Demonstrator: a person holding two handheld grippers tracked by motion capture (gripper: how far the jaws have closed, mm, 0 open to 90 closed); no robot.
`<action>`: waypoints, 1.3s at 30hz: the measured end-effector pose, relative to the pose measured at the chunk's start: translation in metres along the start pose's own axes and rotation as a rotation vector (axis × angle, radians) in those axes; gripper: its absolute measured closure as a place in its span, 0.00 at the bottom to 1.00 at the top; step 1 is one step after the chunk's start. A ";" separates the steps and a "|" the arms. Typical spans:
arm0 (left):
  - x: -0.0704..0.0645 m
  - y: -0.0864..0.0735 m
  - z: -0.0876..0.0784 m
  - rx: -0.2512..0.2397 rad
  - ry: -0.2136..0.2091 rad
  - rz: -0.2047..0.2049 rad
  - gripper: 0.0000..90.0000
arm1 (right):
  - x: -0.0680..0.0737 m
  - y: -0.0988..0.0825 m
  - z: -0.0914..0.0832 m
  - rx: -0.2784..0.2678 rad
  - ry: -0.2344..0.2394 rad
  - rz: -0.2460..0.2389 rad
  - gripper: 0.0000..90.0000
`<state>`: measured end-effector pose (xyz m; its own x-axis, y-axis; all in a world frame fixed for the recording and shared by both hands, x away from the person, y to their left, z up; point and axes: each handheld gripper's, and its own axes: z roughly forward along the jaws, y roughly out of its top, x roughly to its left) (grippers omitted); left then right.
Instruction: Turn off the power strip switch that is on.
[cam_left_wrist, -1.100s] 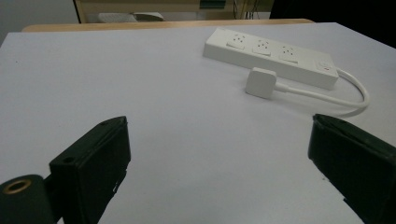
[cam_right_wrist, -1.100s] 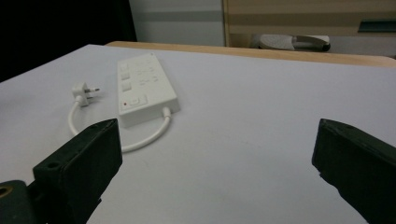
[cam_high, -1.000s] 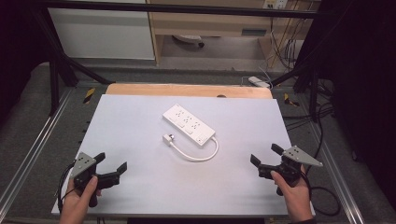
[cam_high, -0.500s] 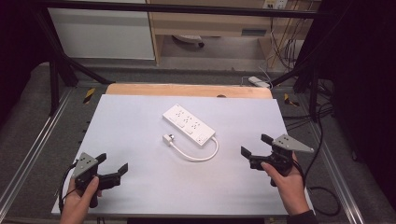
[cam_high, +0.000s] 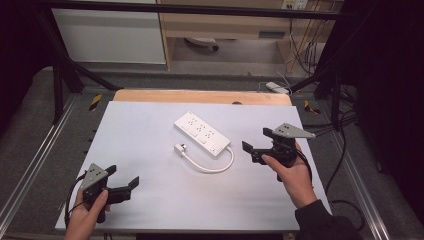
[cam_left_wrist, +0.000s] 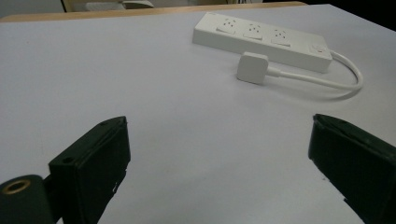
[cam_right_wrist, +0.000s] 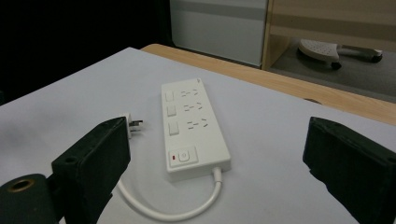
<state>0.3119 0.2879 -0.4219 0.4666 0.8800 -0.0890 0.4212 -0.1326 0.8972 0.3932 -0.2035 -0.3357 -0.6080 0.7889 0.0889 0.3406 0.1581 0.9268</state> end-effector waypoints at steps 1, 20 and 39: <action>0.000 0.000 0.000 0.000 0.000 0.000 0.06 | 0.000 0.000 0.000 0.000 0.000 0.000 0.10; -0.001 0.000 0.001 0.005 -0.009 0.001 0.06 | 0.006 0.041 0.047 0.000 0.013 -0.025 0.21; 0.000 0.000 0.001 0.005 -0.011 0.007 0.06 | 0.018 0.061 0.096 0.022 0.015 -0.063 0.28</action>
<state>0.3131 0.2871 -0.4221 0.4779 0.8740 -0.0873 0.4220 -0.1413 0.8955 0.4717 -0.1224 -0.3125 -0.6394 0.7680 0.0366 0.3171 0.2199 0.9226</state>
